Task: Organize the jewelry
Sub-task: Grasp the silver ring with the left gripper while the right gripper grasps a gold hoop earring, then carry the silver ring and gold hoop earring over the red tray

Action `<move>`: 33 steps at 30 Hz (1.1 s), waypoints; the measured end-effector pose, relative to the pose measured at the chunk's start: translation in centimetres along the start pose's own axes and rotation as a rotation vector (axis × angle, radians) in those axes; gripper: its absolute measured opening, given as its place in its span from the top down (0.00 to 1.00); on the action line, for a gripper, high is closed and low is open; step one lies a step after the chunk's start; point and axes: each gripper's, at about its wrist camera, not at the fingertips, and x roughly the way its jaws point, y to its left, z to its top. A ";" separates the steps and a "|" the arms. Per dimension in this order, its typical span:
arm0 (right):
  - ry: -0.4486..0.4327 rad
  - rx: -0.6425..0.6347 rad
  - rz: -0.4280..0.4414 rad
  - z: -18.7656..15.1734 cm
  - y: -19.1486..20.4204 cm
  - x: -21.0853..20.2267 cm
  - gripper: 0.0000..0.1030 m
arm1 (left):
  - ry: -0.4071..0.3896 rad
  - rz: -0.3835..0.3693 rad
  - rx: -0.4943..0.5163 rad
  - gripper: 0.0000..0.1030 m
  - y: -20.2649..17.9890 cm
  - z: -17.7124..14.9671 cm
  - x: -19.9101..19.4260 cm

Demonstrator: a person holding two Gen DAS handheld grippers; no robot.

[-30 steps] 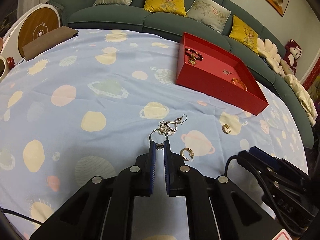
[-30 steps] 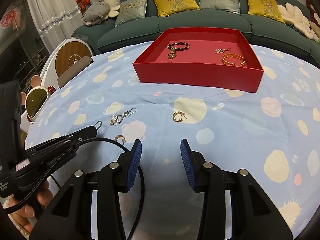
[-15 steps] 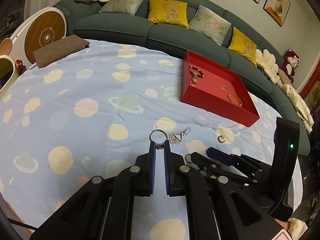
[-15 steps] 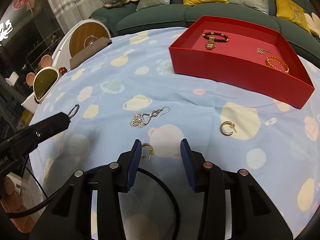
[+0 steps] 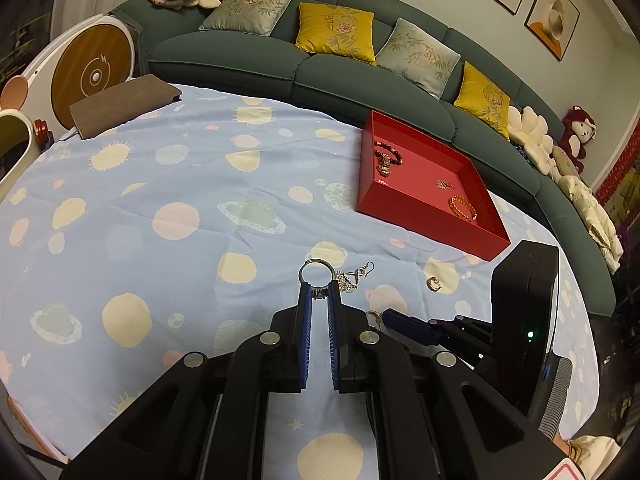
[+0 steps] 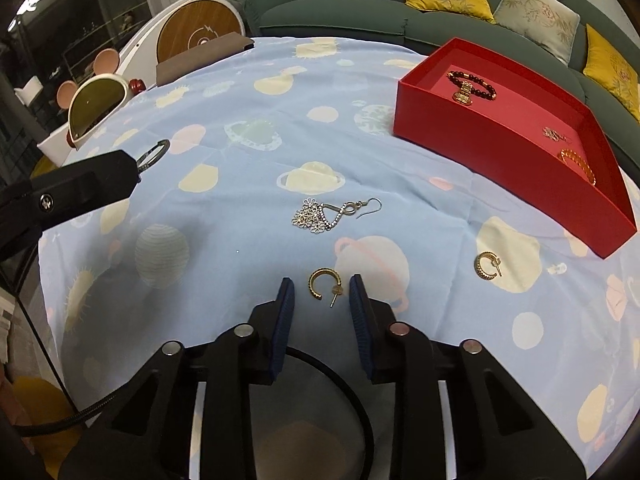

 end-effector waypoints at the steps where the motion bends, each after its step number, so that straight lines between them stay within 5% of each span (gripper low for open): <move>1: 0.005 -0.012 -0.004 0.0 0.0 0.0 0.82 | 0.001 0.001 -0.001 0.94 0.0 0.0 0.0; 9: -0.006 0.076 0.071 -0.4 -1.8 -1.1 0.85 | -0.022 0.009 0.014 0.94 -0.3 1.2 -0.9; 16: -0.114 0.143 0.109 0.1 -4.6 -6.0 0.85 | -0.041 -0.034 0.075 0.94 -3.5 2.7 -0.9; 23: -0.216 0.231 0.056 1.5 -9.0 -9.4 0.85 | -0.077 -0.101 0.141 0.94 -8.0 5.9 0.3; 33: -0.266 0.313 -0.018 5.5 -14.7 -9.4 0.85 | -0.071 -0.166 0.201 0.94 -12.7 11.3 5.3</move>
